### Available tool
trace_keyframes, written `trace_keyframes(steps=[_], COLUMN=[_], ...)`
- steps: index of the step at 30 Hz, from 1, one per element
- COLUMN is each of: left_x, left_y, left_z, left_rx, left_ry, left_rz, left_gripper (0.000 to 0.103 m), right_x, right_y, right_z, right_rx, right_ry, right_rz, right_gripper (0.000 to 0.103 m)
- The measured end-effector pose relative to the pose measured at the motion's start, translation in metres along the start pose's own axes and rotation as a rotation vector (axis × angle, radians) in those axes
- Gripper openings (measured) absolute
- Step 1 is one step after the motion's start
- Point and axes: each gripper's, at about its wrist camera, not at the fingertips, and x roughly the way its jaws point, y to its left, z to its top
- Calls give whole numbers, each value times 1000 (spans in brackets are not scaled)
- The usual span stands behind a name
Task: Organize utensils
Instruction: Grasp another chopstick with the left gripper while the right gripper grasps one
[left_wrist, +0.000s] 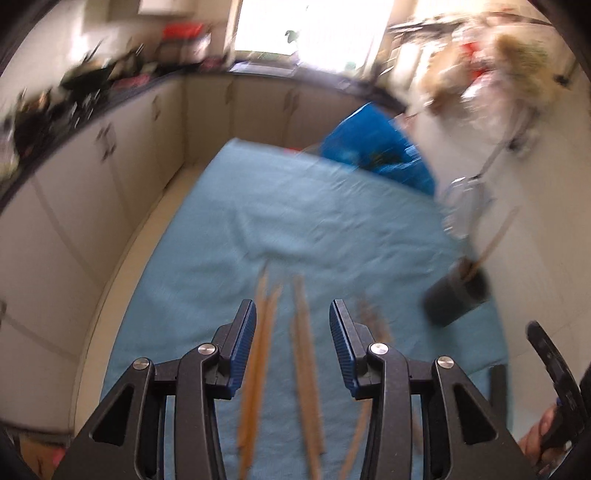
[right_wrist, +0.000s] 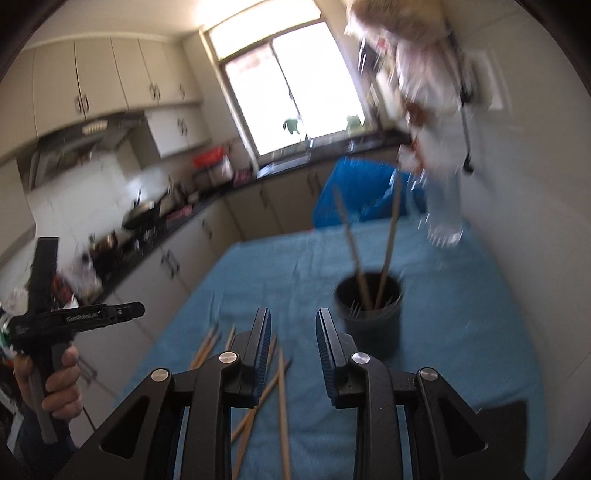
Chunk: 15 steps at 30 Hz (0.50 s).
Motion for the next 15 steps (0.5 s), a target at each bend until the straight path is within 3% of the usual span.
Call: trace_keyframes(steps=[5, 7, 15], left_x=[51, 72, 136], left_y=[39, 45, 28], left_z=[-3, 2, 32], left_rx=[-60, -76, -42], left_ry=[122, 160, 243], left_rz=[59, 48, 58], left_gripper=[40, 40, 40], right_x=[18, 22, 27], right_y=[11, 15, 23], right_z=[-10, -10, -14], right_rx=[-9, -25, -57], right_ry=[62, 77, 110], right_rz=[11, 10, -11], right_gripper=[27, 27, 27])
